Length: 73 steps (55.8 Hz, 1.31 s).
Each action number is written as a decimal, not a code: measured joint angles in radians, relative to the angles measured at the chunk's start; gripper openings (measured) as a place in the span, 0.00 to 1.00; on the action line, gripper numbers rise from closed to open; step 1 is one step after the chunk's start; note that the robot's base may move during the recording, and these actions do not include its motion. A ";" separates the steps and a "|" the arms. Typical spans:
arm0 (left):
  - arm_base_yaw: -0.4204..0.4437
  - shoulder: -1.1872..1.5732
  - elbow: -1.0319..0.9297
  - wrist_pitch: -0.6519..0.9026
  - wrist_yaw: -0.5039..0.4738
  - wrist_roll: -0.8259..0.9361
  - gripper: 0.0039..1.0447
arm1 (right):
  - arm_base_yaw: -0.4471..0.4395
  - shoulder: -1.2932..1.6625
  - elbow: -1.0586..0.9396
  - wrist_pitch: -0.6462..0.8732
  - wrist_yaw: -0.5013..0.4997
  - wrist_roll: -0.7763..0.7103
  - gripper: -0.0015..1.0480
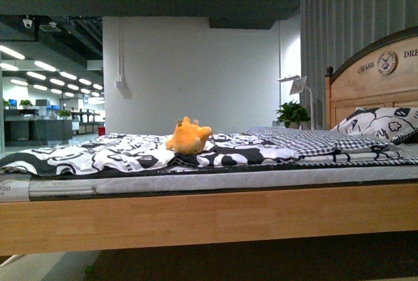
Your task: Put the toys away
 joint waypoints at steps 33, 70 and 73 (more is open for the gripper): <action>0.000 0.000 0.000 0.000 0.000 0.000 0.94 | 0.000 0.000 0.000 0.000 0.000 0.000 0.94; 0.000 0.000 0.000 0.000 0.000 0.000 0.94 | 0.000 0.000 0.000 0.000 0.000 0.000 0.94; 0.000 0.000 0.000 0.000 0.000 0.000 0.94 | 0.000 0.000 0.000 0.000 0.000 0.000 0.94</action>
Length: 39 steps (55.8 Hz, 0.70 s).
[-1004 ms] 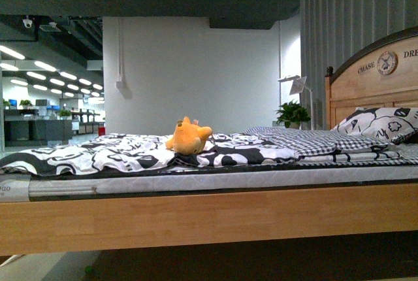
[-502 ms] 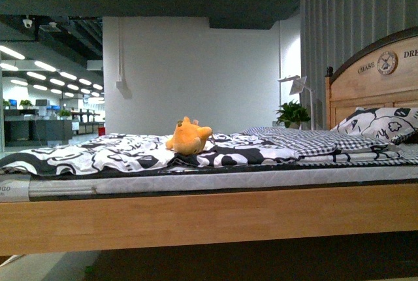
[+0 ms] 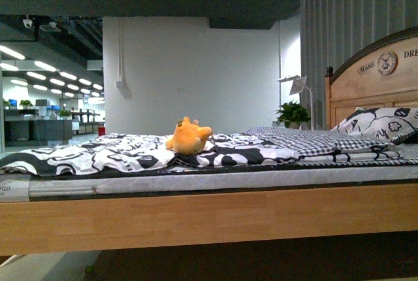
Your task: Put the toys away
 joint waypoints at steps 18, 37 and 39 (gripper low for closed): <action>0.000 0.000 0.000 0.000 0.000 0.000 0.94 | 0.000 0.000 0.000 0.000 0.000 0.000 0.94; 0.000 0.000 0.000 0.000 0.000 0.000 0.94 | 0.000 0.000 0.000 0.000 0.000 0.000 0.94; 0.000 0.000 0.000 0.000 0.000 0.000 0.94 | 0.000 0.000 0.000 0.000 0.000 0.000 0.94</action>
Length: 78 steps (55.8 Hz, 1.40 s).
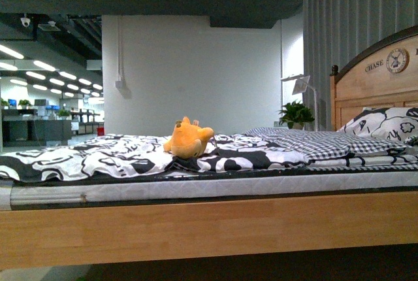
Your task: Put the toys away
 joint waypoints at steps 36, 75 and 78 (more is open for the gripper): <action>0.000 0.000 0.000 0.000 0.002 0.000 0.94 | 0.000 0.000 0.000 0.000 0.002 0.000 0.94; 0.001 -0.001 0.000 0.000 0.001 0.000 0.94 | 0.000 0.001 0.000 0.000 0.003 0.000 0.94; 0.001 -0.001 0.000 0.000 0.002 0.000 0.94 | 0.000 0.000 0.000 0.000 0.003 0.000 0.94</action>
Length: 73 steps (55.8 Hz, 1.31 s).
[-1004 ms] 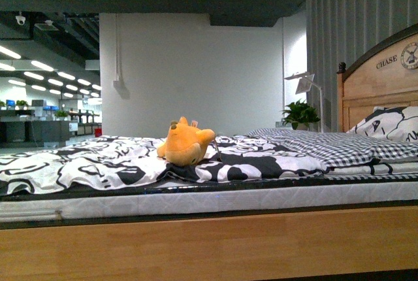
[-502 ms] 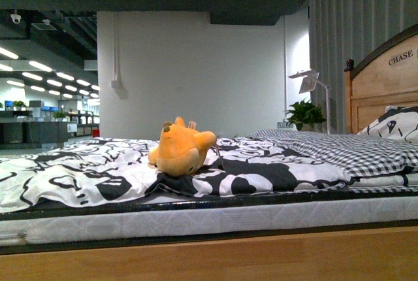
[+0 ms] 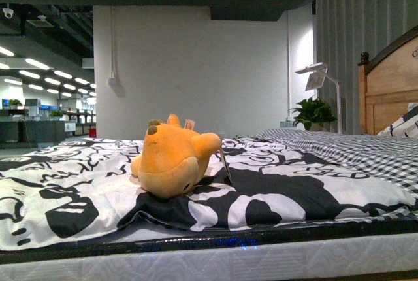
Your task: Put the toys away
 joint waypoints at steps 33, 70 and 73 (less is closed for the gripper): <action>0.000 0.000 0.000 0.000 0.000 0.000 0.94 | 0.000 0.000 0.000 0.000 0.000 0.000 0.94; 0.000 0.000 0.000 -0.002 0.002 0.000 0.94 | 0.000 0.000 0.000 -0.001 -0.001 0.000 0.94; 0.000 0.000 0.000 -0.001 0.001 0.001 0.94 | 0.000 0.000 0.000 0.000 0.001 0.000 0.94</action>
